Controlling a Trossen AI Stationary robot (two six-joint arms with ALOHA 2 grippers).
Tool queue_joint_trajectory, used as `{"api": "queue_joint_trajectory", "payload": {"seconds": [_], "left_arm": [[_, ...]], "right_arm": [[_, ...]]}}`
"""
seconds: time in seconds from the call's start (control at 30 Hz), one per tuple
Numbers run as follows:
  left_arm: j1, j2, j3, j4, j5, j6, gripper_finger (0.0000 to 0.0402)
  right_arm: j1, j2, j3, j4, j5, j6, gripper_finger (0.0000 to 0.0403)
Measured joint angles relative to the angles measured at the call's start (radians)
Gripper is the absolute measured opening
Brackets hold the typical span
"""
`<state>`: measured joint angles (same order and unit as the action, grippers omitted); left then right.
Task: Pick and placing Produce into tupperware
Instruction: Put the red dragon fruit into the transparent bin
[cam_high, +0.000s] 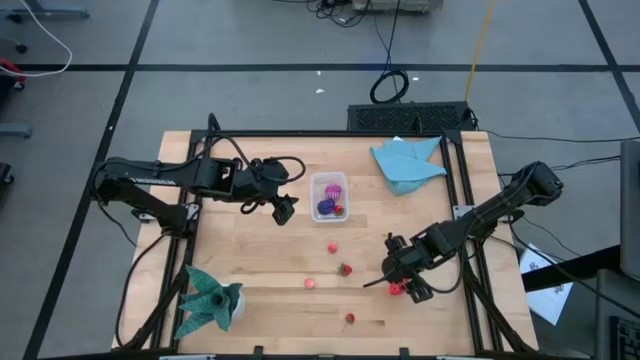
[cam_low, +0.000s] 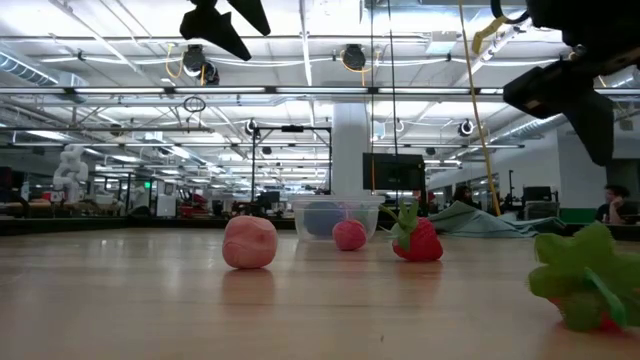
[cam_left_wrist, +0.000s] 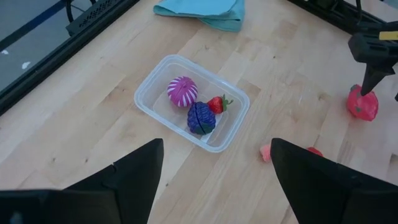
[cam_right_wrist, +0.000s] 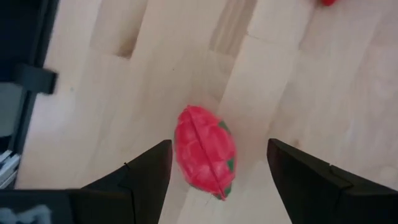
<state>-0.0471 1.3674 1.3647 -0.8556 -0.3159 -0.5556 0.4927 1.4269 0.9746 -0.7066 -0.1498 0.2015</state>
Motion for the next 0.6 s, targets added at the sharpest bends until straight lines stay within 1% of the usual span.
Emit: {"api": "queue_joint_trajectory", "payload": {"seconds": [0.13, 0.6], "left_arm": [[0.000, 0.000, 0.000, 0.000, 0.000, 0.000, 0.0299], [0.000, 0.000, 0.000, 0.000, 0.000, -0.005, 0.0300]], "right_arm": [[0.000, 0.000, -0.022, 0.015, -0.039, -0.014, 0.0257], [0.000, 0.000, -0.135, 0.134, -0.039, -0.083, 0.0275]]}}
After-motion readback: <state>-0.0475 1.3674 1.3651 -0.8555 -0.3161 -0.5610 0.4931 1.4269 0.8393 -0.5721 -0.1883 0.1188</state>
